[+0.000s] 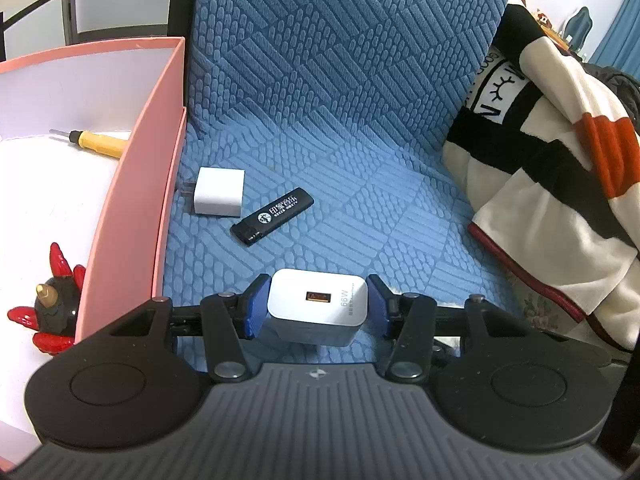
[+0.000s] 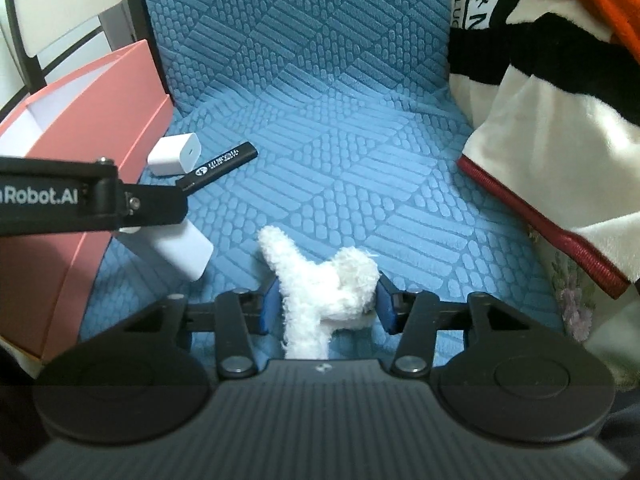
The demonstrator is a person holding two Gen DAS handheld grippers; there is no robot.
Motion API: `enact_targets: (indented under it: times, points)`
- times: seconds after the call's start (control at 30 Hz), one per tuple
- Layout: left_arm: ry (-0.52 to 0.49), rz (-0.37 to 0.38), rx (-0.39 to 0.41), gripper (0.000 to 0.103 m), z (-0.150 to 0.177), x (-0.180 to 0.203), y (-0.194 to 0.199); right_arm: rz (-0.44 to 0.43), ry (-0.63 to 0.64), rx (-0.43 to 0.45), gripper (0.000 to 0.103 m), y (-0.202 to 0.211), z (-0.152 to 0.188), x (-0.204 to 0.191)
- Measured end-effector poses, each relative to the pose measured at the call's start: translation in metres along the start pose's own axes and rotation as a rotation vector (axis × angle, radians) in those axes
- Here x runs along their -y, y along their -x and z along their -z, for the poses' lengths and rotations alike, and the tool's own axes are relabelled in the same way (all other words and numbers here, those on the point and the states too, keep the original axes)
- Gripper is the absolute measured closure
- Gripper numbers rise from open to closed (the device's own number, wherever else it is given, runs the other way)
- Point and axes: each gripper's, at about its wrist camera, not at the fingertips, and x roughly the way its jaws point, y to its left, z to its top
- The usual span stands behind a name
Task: Organize rigid objects
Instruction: 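Lift the charger and fuzzy clip with both tools and carry them over the pink box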
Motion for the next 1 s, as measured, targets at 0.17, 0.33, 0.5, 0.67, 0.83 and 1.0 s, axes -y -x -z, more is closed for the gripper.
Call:
enact_targets:
  times: [0.17,0.33,0.5,0.67,0.83,1.0]
  points:
    - [0.0,0.002,0.002,0.046,0.0,-0.001,0.001,0.001,-0.025,-0.001,0.053,0.002,0.001,0.004]
    - [-0.006,0.014,0.012,0.046,0.002,-0.003,0.009,0.014,-0.024,-0.01,0.053,0.011,-0.003,0.003]
    - [-0.015,0.014,0.025,0.046,0.003,-0.003,0.018,0.0,-0.055,-0.017,0.053,0.02,-0.006,0.006]
    - [-0.011,0.017,0.036,0.046,0.0,-0.007,0.031,-0.011,-0.053,-0.001,0.053,0.037,-0.011,0.006]
    - [-0.006,0.022,0.031,0.046,0.0,-0.011,0.046,-0.051,-0.051,0.001,0.053,0.055,-0.015,0.002]
    - [0.007,0.024,0.034,0.046,-0.006,-0.018,0.064,-0.085,-0.032,0.023,0.053,0.074,-0.024,-0.01]
